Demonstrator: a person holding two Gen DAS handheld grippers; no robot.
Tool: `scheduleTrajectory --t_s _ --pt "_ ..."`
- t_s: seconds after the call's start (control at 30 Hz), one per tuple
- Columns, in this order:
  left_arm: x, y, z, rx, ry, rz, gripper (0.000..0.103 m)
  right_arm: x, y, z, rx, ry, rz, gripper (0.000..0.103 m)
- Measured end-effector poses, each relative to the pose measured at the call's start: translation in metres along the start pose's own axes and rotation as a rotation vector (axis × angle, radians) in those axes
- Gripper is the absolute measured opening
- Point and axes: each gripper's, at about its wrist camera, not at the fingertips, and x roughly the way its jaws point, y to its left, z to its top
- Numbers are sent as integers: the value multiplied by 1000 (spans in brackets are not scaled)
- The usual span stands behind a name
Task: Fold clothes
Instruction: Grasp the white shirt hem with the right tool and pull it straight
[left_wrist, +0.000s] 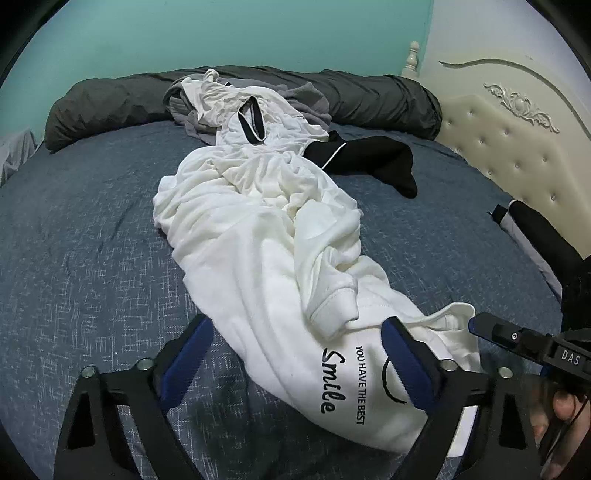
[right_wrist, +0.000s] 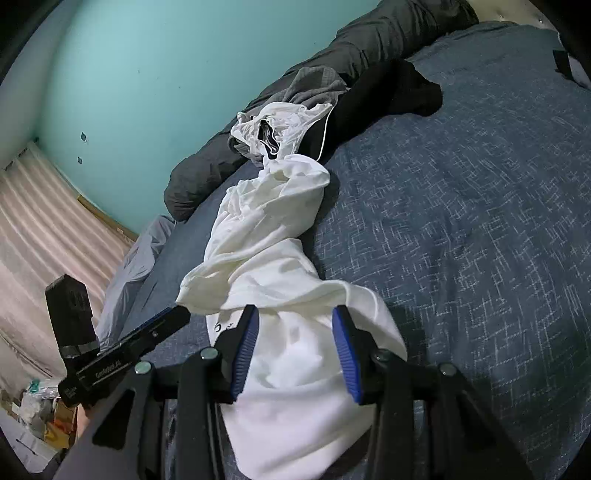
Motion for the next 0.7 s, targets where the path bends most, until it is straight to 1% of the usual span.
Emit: scheduleTrajectory --t_s 0.1,0.17,0.2,0.23,0.27,0.33,0.4,0.43,0.5,0.57,0.67,0.7 --pt "5 1 0 -10 11 -5 85 2 -1 -1 2 5 4 43" --pt "8 2 1 -18 18 -9 82 3 -2 -1 4 8 6 43" --pt "8 2 1 -16 18 -9 77 4 -2 -1 5 10 6 43" --pt "9 2 1 -14 18 -10 70 5 -3 -1 6 11 6 43" --pt "9 2 2 -12 18 -11 66 6 -3 -1 8 13 7 43" --pt "10 1 4 1 18 -14 54 6 -4 -1 7 15 5 43" --pt "11 1 4 9 21 -21 52 7 -6 0 9 15 2 43" --pt "12 2 4 8 24 -26 46 7 -7 0 12 15 0 43" --pt "14 3 3 6 34 -31 38 7 -9 0 18 17 -6 43" --pt "15 3 2 9 44 -40 29 9 -11 0 25 20 -11 43" --pt "15 3 2 10 49 -56 21 10 -13 -2 33 26 -17 43" --pt "15 3 2 12 49 -60 15 11 -13 -2 34 28 -20 43"
